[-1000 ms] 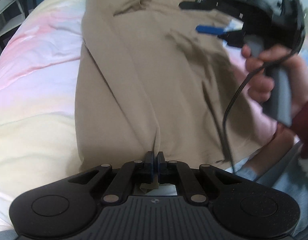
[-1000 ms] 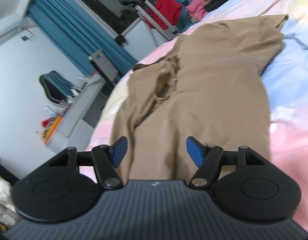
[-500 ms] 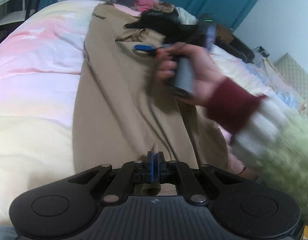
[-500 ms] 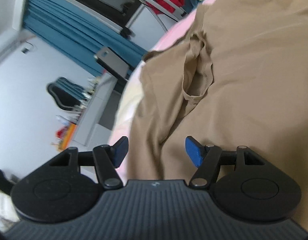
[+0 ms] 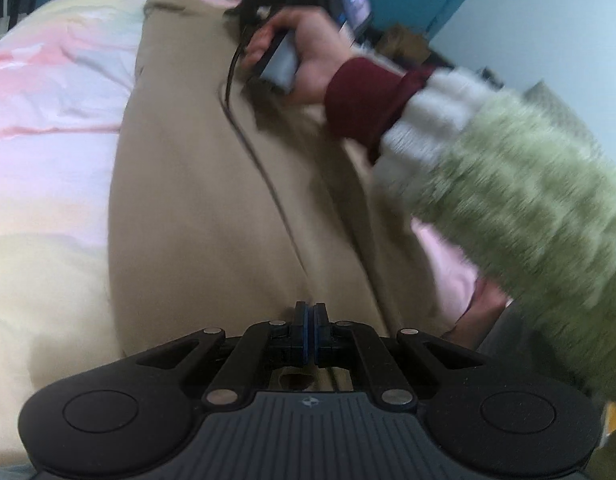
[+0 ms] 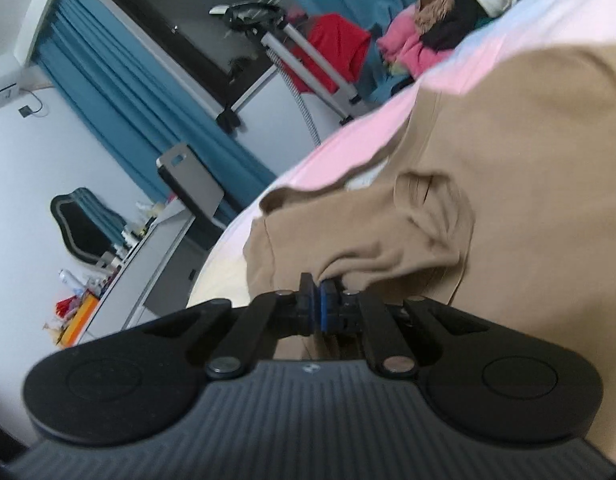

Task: Fold clothes

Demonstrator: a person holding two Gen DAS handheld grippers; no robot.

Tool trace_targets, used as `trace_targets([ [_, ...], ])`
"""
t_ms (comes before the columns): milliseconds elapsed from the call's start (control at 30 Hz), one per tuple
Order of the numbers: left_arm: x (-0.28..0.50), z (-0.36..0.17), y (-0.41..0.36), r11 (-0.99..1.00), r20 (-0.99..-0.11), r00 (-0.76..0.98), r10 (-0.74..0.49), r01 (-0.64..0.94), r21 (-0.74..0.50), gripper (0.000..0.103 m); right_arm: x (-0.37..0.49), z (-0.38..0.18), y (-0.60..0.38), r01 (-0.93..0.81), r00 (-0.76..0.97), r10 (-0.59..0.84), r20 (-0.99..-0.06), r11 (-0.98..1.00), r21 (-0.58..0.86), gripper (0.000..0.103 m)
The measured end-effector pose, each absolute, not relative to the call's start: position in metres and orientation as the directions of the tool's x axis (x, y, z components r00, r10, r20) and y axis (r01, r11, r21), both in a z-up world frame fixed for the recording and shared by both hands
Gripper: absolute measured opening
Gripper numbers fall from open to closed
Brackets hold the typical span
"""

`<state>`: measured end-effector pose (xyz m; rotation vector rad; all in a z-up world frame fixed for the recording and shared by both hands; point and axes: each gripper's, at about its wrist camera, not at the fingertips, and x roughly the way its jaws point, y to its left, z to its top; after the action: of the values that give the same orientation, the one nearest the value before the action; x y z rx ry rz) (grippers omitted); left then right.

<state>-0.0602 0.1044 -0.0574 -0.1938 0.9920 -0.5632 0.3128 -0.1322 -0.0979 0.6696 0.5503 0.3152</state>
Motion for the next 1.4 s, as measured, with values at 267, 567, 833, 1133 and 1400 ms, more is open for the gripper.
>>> trace_targets([
  [267,-0.052,-0.062,0.104,0.868,-0.794,0.378,-0.477,0.344,-0.358,0.008,0.319,-0.121,-0.139,-0.052,0.747,0.431,-0.506,0.797,0.602,0.009],
  [567,-0.072,-0.026,0.121,0.877,-0.728,0.503,-0.466,0.369,-0.307,0.078,0.251,-0.076,-0.146,-0.191,0.751,0.451,-0.482,0.848,0.495,0.07],
  [833,-0.09,0.028,0.124,0.926,-0.601,0.706,-0.374,0.326,-0.192,0.099,0.152,-0.02,-0.189,-0.215,0.821,0.39,-0.417,0.888,0.407,0.07],
  [1133,-0.059,0.081,0.052,0.967,-0.463,0.85,-0.25,0.247,-0.069,0.103,0.063,0.017,-0.238,-0.171,0.897,0.316,-0.31,0.893,0.416,0.07],
  [1400,0.0,0.052,0.012,0.97,-0.393,0.887,-0.242,0.236,-0.066,0.103,0.026,0.002,-0.252,-0.096,0.944,0.194,-0.267,0.936,0.339,0.07],
])
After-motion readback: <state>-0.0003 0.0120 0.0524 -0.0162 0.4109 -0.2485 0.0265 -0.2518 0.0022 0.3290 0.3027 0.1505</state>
